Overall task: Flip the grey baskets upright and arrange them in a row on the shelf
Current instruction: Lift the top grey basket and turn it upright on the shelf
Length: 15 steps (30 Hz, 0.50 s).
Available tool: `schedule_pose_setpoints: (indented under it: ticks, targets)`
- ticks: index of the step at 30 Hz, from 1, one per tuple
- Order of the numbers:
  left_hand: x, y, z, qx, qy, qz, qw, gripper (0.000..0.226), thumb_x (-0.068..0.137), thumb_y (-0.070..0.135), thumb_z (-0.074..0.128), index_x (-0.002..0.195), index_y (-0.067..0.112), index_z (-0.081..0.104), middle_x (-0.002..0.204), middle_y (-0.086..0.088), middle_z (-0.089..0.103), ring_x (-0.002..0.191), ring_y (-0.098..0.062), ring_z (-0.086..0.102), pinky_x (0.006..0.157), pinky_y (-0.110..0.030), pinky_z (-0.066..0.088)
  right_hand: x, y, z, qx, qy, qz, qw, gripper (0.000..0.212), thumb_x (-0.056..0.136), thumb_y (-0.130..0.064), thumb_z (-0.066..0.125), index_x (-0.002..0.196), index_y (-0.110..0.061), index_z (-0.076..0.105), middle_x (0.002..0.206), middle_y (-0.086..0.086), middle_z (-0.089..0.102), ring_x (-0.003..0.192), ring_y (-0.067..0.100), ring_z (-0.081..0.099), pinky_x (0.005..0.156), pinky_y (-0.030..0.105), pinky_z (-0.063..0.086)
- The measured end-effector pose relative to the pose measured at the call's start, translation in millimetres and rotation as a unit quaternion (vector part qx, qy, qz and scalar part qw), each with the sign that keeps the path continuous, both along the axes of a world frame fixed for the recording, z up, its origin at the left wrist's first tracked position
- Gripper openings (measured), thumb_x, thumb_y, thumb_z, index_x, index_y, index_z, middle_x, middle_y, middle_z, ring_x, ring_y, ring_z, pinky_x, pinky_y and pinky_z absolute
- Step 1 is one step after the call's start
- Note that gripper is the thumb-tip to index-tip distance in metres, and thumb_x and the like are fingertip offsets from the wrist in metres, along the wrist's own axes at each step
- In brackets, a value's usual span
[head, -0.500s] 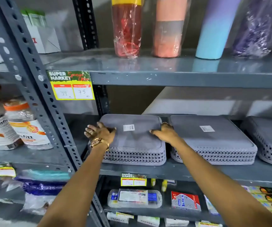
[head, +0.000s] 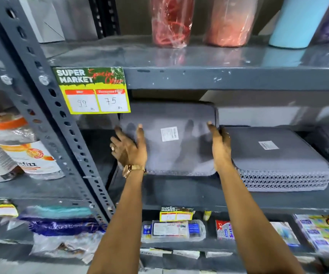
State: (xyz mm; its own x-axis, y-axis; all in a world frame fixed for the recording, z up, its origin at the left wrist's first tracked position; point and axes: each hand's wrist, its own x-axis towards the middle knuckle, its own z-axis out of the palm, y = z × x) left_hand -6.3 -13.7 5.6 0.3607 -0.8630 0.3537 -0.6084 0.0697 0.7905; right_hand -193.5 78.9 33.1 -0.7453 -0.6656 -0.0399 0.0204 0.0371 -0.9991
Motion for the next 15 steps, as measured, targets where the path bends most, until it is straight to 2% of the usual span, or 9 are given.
schedule_pose_setpoints:
  ticks: [2,4,5,6,7,9,11,13,15]
  targets:
    - [-4.1,0.1,6.3,-0.059,0.132,-0.027,0.989,0.089,0.076,0.069,0.030,0.134,0.003,0.041,0.126,-0.025,0.048,0.115,-0.041,0.047,0.097,-0.045,0.037,-1.8,0.4,5.3,-0.035,-0.003,-0.005,0.999,0.077,0.079,-0.065,0.052,0.145,-0.028,0.037,0.149,-0.001,0.042,0.140,0.020,0.035,0.116,0.043,0.027]
    - [-2.8,4.0,7.3,-0.112,0.254,-0.054,0.959,0.089,0.076,0.070,0.032,0.127,-0.002,0.045,0.125,-0.023,0.048,0.114,-0.037,0.048,0.095,-0.035,0.038,-3.8,0.9,8.2,-0.062,-0.027,-0.009,0.998,0.069,0.085,-0.065,0.046,0.145,-0.032,0.038,0.151,-0.005,0.039,0.140,0.015,0.034,0.117,0.039,0.027]
    - [0.0,5.3,6.9,-0.125,0.302,-0.061,0.943,0.092,0.076,0.074,0.032,0.123,-0.003,0.047,0.122,-0.021,0.050,0.110,-0.033,0.049,0.093,-0.027,0.040,-6.1,2.0,8.5,-0.066,-0.041,-0.013,0.997,0.067,0.086,-0.066,0.043,0.144,-0.032,0.039,0.151,-0.006,0.039,0.140,0.015,0.035,0.117,0.039,0.027]
    - [3.9,6.7,6.5,-0.119,0.339,-0.066,0.931,0.092,0.078,0.077,0.030,0.119,-0.003,0.047,0.119,-0.018,0.050,0.107,-0.029,0.049,0.088,-0.019,0.040,-7.6,4.2,6.4,-0.060,-0.063,-0.016,0.996,0.073,0.082,-0.073,0.041,0.143,-0.033,0.040,0.152,-0.007,0.038,0.140,0.015,0.035,0.118,0.040,0.026]
    - [7.3,7.8,6.6,-0.095,0.366,-0.068,0.923,0.085,0.084,0.073,0.028,0.123,0.000,0.046,0.124,-0.019,0.050,0.112,-0.028,0.048,0.088,-0.017,0.038,-9.9,6.5,2.4,-0.057,-0.093,-0.020,0.994,0.084,0.073,-0.083,0.040,0.143,-0.035,0.041,0.153,-0.009,0.038,0.141,0.015,0.035,0.119,0.043,0.026]
    - [14.6,11.8,7.3,-0.017,0.377,-0.073,0.923,0.068,0.096,0.055,0.022,0.143,0.007,0.032,0.151,-0.014,0.036,0.138,-0.027,0.033,0.108,-0.027,0.026,-21.0,7.5,-16.4,-0.056,-0.126,-0.044,0.989,0.106,0.053,-0.097,0.040,0.141,-0.039,0.042,0.151,-0.007,0.043,0.140,0.018,0.039,0.118,0.048,0.027]
    - [22.7,12.8,5.6,0.042,0.349,-0.082,0.932,0.064,0.097,0.054,0.020,0.147,0.014,0.028,0.155,-0.009,0.032,0.143,-0.027,0.027,0.114,-0.039,0.020,-19.2,16.8,-17.6,-0.020,-0.118,-0.057,0.991,0.108,0.052,-0.098,0.034,0.138,-0.034,0.045,0.147,-0.001,0.048,0.135,0.025,0.045,0.114,0.053,0.032]
    - [30.8,11.4,4.6,0.085,0.354,-0.084,0.927,0.069,0.093,0.062,0.027,0.146,0.018,0.029,0.155,-0.007,0.031,0.142,-0.027,0.026,0.115,-0.044,0.019,-13.7,23.8,-8.6,0.040,-0.099,-0.063,0.992,0.096,0.064,-0.091,0.030,0.126,-0.021,0.054,0.133,0.007,0.057,0.121,0.031,0.054,0.105,0.054,0.042]
    - [36.2,4.0,1.3,0.124,0.395,-0.067,0.908,0.065,0.089,0.060,0.036,0.139,0.019,0.043,0.151,-0.006,0.038,0.138,-0.027,0.034,0.112,-0.041,0.026,-21.0,25.1,-12.7,0.088,-0.068,-0.066,0.992,0.076,0.079,-0.076,0.038,0.114,-0.012,0.057,0.116,0.013,0.061,0.102,0.031,0.059,0.096,0.051,0.050]
